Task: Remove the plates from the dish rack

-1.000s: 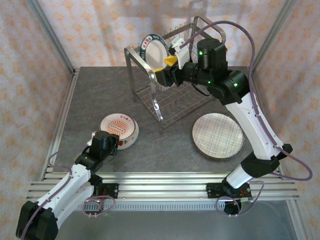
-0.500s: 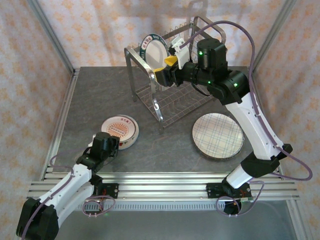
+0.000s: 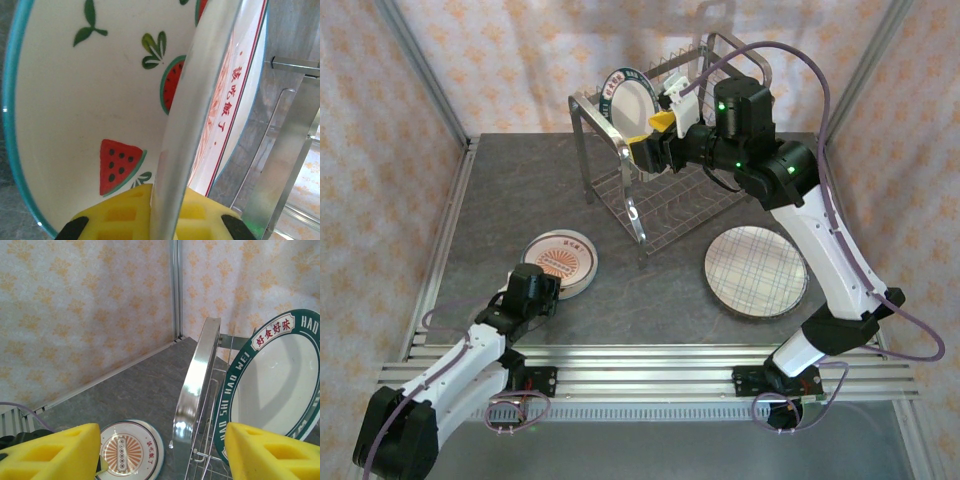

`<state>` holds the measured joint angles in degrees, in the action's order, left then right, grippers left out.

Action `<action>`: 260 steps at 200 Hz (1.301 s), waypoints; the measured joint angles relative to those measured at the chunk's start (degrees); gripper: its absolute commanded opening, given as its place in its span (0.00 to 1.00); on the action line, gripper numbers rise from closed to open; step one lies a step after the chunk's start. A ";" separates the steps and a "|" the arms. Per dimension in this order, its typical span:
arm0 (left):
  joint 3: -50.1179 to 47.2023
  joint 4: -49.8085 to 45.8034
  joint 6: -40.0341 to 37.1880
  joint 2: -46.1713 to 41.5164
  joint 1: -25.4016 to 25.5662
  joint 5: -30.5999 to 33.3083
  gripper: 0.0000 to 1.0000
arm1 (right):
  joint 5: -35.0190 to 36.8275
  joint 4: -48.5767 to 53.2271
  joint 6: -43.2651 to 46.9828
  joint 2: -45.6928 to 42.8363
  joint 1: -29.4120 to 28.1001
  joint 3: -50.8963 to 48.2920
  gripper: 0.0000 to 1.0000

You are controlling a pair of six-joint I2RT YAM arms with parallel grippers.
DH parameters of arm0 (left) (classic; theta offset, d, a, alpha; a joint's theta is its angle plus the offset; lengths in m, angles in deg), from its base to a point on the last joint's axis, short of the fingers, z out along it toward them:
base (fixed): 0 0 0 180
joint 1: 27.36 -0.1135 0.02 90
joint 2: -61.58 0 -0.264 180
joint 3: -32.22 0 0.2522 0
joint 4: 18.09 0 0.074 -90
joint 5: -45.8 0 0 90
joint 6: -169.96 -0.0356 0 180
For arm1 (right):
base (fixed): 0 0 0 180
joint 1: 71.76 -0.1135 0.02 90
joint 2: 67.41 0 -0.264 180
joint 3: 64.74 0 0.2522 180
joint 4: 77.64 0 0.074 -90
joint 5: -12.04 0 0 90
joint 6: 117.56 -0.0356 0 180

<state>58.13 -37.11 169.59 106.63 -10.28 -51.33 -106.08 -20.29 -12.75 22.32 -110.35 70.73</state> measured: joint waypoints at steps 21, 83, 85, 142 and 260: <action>0.50 -0.79 -0.17 0.85 0.00 -0.72 0.24 | 1.05 0.00 -0.55 0.00 -0.02 0.13 0.67; 3.87 -6.75 -0.81 2.84 0.00 -1.75 0.44 | 9.86 0.09 -4.37 1.55 -0.02 6.01 0.72; 3.96 -6.93 -0.74 2.91 0.00 -1.73 0.44 | 10.16 0.09 -4.48 1.60 -0.02 6.12 0.72; 8.44 -13.07 -1.73 5.22 0.00 -2.49 0.57 | 19.21 1.53 -11.78 10.23 1.29 16.44 0.73; 25.07 -26.69 -6.34 3.93 0.00 -2.75 0.78 | 13.38 9.20 -19.23 24.26 6.01 26.93 0.47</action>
<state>83.20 -63.79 163.25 110.57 -10.28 -54.09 -92.70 -11.08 -31.98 46.58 -104.34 97.66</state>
